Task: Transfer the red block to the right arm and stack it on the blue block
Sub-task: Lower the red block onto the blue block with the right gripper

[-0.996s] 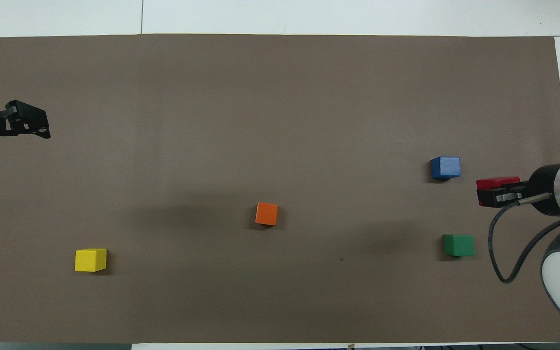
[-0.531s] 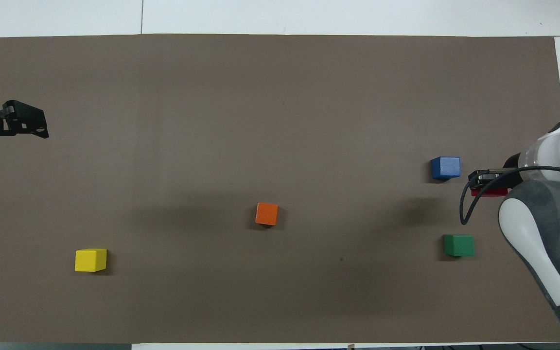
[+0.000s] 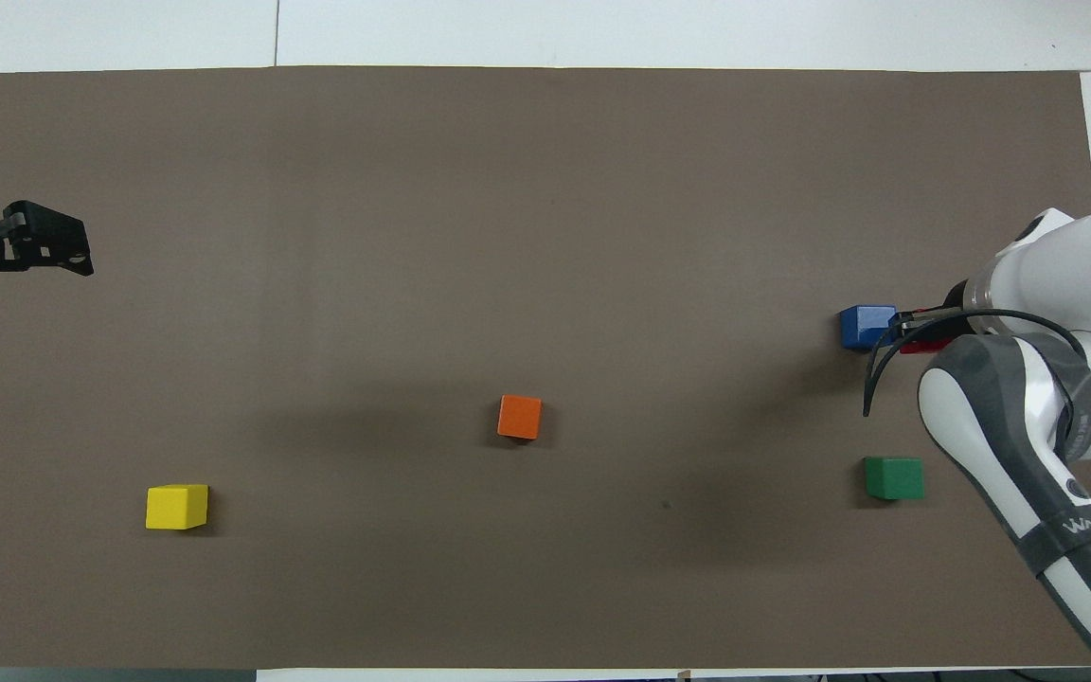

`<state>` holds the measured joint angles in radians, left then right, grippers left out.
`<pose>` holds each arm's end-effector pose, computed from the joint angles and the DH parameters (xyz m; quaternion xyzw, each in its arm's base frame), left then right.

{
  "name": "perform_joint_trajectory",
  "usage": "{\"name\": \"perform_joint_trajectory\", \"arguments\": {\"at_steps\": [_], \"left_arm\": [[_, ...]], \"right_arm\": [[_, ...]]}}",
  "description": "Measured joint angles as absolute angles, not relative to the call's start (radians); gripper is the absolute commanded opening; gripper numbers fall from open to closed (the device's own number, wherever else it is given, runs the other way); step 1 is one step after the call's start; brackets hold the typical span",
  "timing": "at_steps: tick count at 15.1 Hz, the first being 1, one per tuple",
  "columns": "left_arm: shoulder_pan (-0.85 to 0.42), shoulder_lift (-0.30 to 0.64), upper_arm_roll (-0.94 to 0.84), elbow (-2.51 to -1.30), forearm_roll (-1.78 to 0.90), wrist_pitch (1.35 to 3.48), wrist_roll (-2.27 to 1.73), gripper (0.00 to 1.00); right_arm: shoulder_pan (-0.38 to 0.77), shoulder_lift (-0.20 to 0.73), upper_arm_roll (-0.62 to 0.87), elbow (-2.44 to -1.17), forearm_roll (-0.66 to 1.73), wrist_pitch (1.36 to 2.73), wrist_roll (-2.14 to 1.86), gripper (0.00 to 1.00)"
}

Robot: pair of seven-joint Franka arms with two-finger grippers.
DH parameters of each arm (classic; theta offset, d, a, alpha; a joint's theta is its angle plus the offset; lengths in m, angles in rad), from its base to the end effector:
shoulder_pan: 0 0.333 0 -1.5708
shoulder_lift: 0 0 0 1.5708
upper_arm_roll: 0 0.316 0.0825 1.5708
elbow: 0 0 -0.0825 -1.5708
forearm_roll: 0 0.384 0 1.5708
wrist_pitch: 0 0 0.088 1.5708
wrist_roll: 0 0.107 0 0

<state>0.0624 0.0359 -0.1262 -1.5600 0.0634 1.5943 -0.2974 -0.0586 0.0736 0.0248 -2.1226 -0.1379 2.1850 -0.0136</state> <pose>0.5668 -0.0282 0.6119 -0.9928 -0.1158 -0.0046 0.0291 0.5516 -0.0238 0.3765 0.9980 0.0299 -0.0068 0.0550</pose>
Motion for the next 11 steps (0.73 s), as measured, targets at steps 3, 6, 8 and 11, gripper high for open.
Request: {"name": "perform_joint_trajectory", "arguments": {"at_steps": [3,6,8,11], "left_arm": [[0.064,0.036,-0.123,-1.561,0.063,1.594,-0.297,1.0],[0.065,0.036,-0.122,-1.561,0.064,1.594,-0.297,1.0],[0.065,0.036,-0.122,-1.561,0.064,1.594,-0.297,1.0],[0.065,0.036,-0.122,-1.561,0.064,1.594,-0.297,1.0]], "right_arm": [[-0.058,0.099,0.029,-2.121,-0.138,2.218,-0.018,0.0],[-0.056,0.101,0.032,-2.12,-0.138,2.234,-0.031,0.0],[-0.056,0.114,0.033,-2.12,-0.136,2.263,-0.032,0.0],[-0.054,0.142,0.034,-2.12,-0.102,2.289,-0.032,0.0]]}}
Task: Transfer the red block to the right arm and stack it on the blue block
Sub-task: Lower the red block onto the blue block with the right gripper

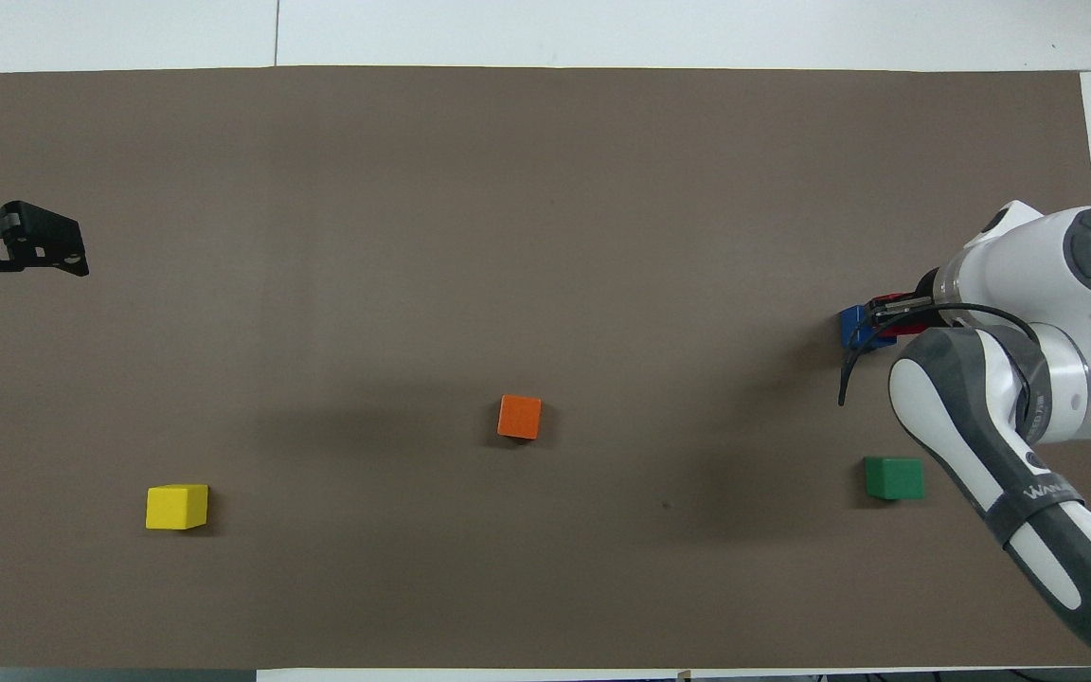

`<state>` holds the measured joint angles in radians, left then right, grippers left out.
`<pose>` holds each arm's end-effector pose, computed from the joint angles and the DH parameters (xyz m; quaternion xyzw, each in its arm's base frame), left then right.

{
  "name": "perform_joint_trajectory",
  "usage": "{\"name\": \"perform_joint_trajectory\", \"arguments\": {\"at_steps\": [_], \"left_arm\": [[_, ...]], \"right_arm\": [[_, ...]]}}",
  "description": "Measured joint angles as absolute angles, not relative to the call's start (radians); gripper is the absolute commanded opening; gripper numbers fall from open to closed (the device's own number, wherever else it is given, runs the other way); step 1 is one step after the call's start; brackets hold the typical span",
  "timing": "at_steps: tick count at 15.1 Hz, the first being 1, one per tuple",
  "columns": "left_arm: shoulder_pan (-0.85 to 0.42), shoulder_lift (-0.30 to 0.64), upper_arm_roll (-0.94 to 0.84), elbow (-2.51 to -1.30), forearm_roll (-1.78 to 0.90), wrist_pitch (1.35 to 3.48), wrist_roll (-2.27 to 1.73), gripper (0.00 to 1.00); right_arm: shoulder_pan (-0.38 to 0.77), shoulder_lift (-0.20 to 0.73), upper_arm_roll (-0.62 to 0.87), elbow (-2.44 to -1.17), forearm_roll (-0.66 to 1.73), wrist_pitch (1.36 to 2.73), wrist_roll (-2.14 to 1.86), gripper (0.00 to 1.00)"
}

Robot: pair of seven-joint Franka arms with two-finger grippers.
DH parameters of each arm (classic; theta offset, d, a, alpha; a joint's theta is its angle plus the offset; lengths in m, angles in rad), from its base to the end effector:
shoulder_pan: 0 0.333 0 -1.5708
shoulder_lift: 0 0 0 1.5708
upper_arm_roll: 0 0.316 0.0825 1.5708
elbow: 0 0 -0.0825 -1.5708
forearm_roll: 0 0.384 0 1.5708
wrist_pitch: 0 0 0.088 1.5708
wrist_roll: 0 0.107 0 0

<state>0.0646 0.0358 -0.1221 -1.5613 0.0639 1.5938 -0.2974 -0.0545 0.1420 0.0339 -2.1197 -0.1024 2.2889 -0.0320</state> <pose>0.5669 -0.0247 0.6113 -0.9925 -0.1189 -0.0038 0.0296 0.5657 -0.0142 0.3486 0.9985 0.0386 0.0127 0.0369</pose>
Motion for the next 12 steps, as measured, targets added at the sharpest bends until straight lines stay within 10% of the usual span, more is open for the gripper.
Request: {"name": "perform_joint_trajectory", "arguments": {"at_steps": [12], "left_arm": [[0.065,0.036,-0.122,-1.561,0.064,1.594,-0.297,1.0]], "right_arm": [[-0.053,0.146,0.035,-2.116,-0.008,2.298,-0.074,0.0]]}}
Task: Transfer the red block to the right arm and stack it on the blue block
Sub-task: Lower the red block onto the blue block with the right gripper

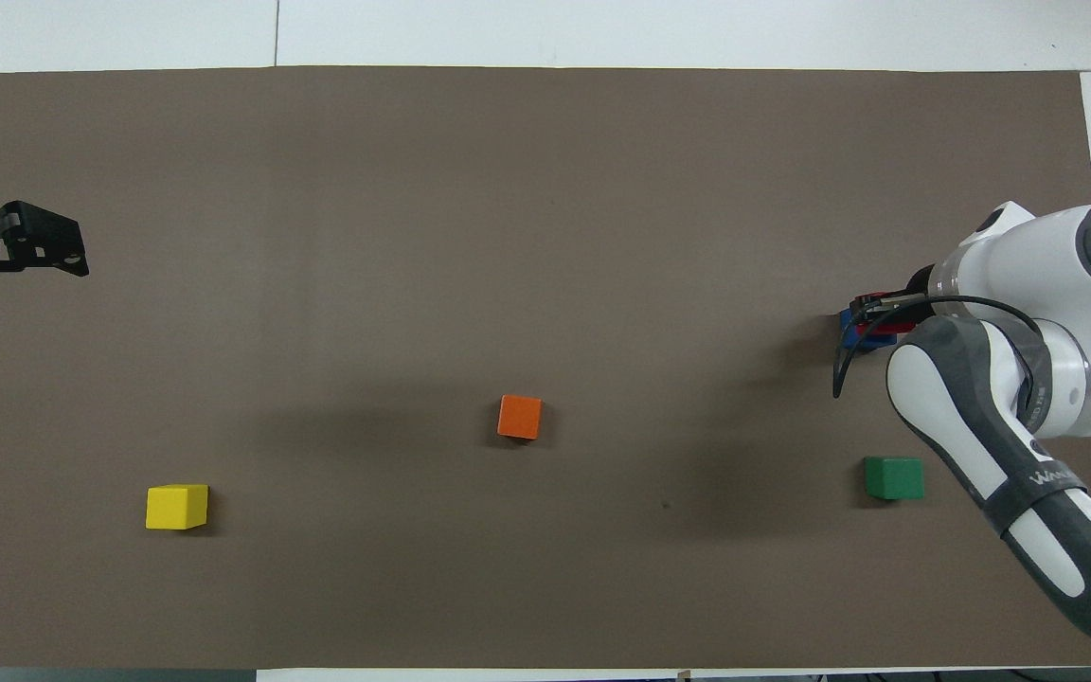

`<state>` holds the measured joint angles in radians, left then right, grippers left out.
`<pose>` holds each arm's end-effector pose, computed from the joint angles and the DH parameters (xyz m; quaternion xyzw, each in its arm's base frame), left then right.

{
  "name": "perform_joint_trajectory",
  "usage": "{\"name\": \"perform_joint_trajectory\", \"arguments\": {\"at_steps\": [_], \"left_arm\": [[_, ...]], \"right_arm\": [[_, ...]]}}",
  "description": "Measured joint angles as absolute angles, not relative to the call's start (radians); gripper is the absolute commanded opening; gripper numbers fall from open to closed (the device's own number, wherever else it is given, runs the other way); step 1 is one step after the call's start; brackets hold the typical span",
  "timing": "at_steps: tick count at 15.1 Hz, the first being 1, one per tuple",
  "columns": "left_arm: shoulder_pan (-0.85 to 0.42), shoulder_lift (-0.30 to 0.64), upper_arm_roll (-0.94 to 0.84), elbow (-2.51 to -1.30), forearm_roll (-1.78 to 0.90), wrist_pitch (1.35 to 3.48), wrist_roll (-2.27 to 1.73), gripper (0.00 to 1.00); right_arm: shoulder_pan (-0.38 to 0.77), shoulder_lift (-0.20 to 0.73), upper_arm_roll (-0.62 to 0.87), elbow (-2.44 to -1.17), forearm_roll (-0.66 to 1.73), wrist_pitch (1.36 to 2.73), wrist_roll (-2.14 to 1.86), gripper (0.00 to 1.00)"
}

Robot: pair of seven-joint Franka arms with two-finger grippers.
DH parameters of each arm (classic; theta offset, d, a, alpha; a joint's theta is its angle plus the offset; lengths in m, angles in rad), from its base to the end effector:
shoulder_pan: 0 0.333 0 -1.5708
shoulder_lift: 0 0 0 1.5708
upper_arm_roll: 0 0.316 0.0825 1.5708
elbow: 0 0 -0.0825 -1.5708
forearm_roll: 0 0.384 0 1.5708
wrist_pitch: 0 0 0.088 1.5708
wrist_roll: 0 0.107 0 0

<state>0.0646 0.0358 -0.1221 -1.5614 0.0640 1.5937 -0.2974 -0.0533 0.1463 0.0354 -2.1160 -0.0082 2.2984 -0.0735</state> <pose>0.5669 -0.0246 0.6112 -0.9925 -0.1189 -0.0037 0.0296 0.5678 -0.0106 0.3486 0.9994 0.0302 0.0181 0.0014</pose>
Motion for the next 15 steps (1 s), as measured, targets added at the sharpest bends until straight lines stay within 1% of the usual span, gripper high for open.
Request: {"name": "perform_joint_trajectory", "arguments": {"at_steps": [1,2,3,5,6,13,15], "left_arm": [[0.065,0.036,-0.122,-1.561,0.064,1.594,-0.297,1.0],[0.065,0.036,-0.122,-1.561,0.064,1.594,-0.297,1.0],[0.065,0.036,-0.122,-1.561,0.064,1.594,-0.297,1.0],[0.065,0.036,-0.122,-1.561,0.064,1.594,-0.297,1.0],[0.065,0.036,-0.122,-1.561,0.064,1.594,-0.297,1.0],[0.065,0.036,-0.122,-1.561,0.064,1.594,-0.297,1.0],[0.065,0.036,-0.122,-1.562,0.064,1.594,-0.297,1.0]], "right_arm": [[-0.053,0.147,0.035,-2.116,-0.007,2.303,-0.075,0.17],[-0.053,0.148,0.035,-2.117,-0.007,2.307,-0.075,0.54],[-0.053,0.151,0.035,-2.117,-0.006,2.314,-0.075,0.71],[-0.053,0.158,0.035,-2.118,-0.005,2.333,-0.075,0.86],[-0.053,0.161,0.035,-2.119,-0.005,2.337,-0.075,1.0],[-0.053,0.167,0.035,-2.114,-0.005,2.338,-0.075,1.0],[-0.054,0.157,0.035,-2.094,-0.005,2.314,-0.075,1.0]]}}
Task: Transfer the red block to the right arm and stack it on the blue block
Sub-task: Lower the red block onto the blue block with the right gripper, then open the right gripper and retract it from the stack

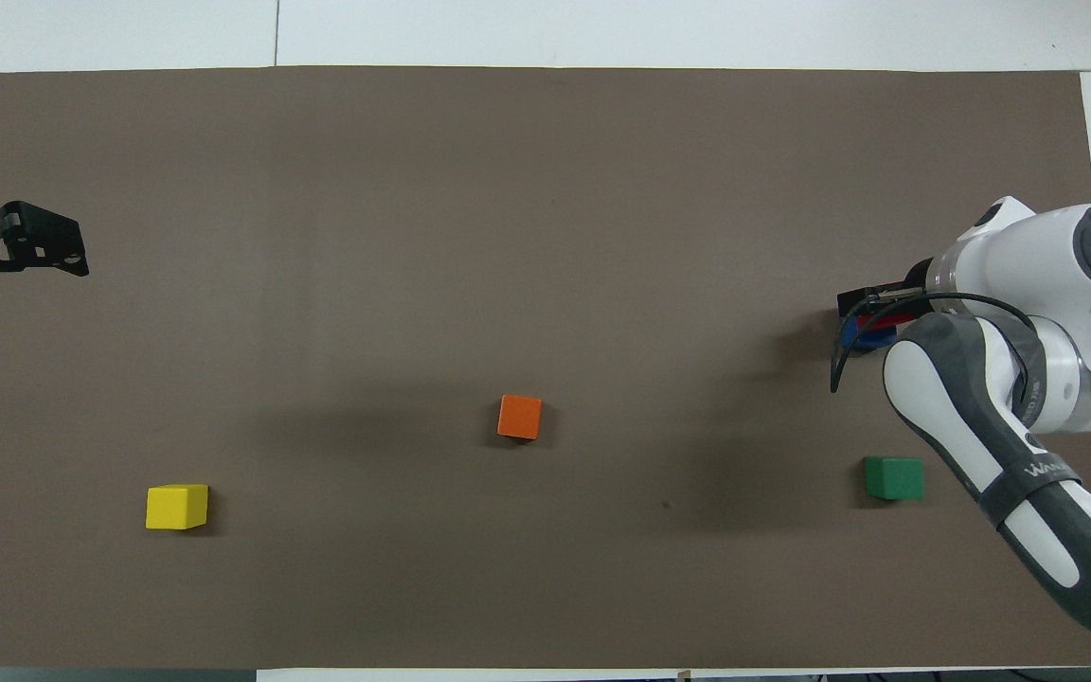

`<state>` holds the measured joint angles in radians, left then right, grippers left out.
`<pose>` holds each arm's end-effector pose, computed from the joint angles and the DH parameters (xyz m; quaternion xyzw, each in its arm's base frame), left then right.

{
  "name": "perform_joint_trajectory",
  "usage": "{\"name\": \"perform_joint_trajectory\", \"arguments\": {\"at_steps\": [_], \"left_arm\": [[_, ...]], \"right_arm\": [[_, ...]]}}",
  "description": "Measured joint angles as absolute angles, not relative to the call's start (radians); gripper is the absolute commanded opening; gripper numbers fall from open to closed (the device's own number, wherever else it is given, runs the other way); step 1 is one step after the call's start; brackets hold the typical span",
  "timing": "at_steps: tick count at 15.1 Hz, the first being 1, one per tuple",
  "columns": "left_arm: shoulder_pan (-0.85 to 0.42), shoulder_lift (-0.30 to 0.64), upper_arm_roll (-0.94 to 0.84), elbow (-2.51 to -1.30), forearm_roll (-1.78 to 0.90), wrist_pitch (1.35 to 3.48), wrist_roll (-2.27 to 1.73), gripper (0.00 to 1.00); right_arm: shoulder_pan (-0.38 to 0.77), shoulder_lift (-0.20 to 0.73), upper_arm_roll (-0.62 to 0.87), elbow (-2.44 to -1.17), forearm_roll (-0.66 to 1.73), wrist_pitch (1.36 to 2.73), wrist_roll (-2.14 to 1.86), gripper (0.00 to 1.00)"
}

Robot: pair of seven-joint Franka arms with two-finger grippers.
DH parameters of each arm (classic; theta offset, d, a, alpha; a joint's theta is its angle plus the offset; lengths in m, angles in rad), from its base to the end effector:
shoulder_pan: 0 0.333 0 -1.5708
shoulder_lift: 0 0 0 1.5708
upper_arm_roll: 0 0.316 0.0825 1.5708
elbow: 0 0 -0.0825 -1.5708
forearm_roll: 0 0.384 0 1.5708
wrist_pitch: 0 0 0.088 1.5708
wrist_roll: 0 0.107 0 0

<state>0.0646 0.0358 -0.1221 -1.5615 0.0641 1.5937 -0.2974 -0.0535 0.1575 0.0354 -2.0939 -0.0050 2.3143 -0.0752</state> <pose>0.5669 -0.0246 0.6112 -0.9925 -0.1189 -0.0036 0.0297 0.5758 -0.0109 0.3534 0.9991 0.0299 0.0315 0.0006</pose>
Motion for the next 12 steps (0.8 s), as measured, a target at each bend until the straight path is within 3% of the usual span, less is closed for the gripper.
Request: {"name": "perform_joint_trajectory", "arguments": {"at_steps": [6,12], "left_arm": [[0.065,0.036,-0.122,-1.562,0.064,1.594,-0.297,1.0],[0.065,0.036,-0.122,-1.562,0.064,1.594,-0.297,1.0]], "right_arm": [[-0.059,0.08,0.031,-1.931,-0.005,2.097,-0.172,1.0],[-0.061,0.003,0.022,-1.862,-0.005,1.93,-0.186,1.0]]}}
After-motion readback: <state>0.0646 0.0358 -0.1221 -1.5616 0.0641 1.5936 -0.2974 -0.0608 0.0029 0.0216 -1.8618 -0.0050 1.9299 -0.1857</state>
